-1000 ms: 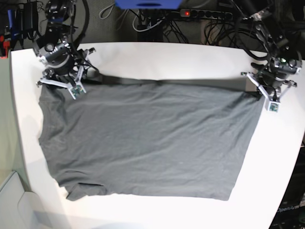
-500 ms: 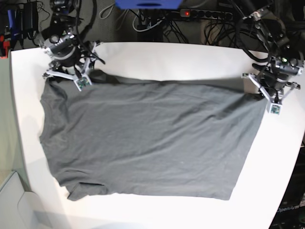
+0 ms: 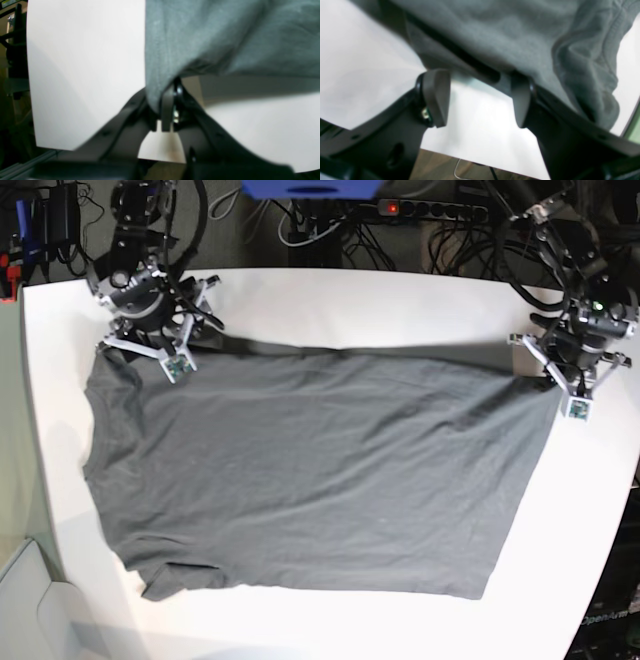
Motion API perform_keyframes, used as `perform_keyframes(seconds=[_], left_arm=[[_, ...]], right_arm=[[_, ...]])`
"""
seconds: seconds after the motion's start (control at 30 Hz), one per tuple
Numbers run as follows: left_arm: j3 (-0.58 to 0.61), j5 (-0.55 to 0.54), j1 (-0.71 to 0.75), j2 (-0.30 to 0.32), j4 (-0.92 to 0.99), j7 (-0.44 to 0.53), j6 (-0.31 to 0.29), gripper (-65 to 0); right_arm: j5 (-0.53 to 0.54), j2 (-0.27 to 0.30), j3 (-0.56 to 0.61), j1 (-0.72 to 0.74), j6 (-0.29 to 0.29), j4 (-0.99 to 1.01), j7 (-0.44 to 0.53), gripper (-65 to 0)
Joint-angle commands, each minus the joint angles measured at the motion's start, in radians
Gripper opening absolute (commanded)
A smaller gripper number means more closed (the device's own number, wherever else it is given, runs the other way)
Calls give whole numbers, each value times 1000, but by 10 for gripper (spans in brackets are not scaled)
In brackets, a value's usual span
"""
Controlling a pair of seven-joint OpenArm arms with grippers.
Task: Layout the t-shirt on the table in an organized manner, then fold the t-shirt properly
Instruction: 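Pull the held corners apart with both grippers to stretch the shirt, then drag the corner held by the right gripper away from the hem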
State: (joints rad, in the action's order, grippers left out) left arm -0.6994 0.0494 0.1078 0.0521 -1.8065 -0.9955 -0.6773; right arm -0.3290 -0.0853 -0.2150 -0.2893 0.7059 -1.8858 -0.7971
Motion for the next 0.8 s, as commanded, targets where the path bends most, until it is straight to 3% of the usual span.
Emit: perform_keyframes(seconds=[0.0, 0.57, 0.67, 0.77], left_arm=[[-3, -4, -10, 12, -20, 11, 4, -647], [-3, -6, -10, 10, -22, 11, 4, -647], [-3, -6, -10, 10, -22, 11, 4, -647], [-3, -6, -9, 10, -37, 11, 4, -647]], right_arm=[[6, 2, -1, 5, -8, -13, 15, -262], [9, -12, -1, 61, -8, 94, 25, -270], [9, -12, 1, 66, -8, 94, 35, -348], [9, -12, 1, 68, -8, 91, 38, -489]])
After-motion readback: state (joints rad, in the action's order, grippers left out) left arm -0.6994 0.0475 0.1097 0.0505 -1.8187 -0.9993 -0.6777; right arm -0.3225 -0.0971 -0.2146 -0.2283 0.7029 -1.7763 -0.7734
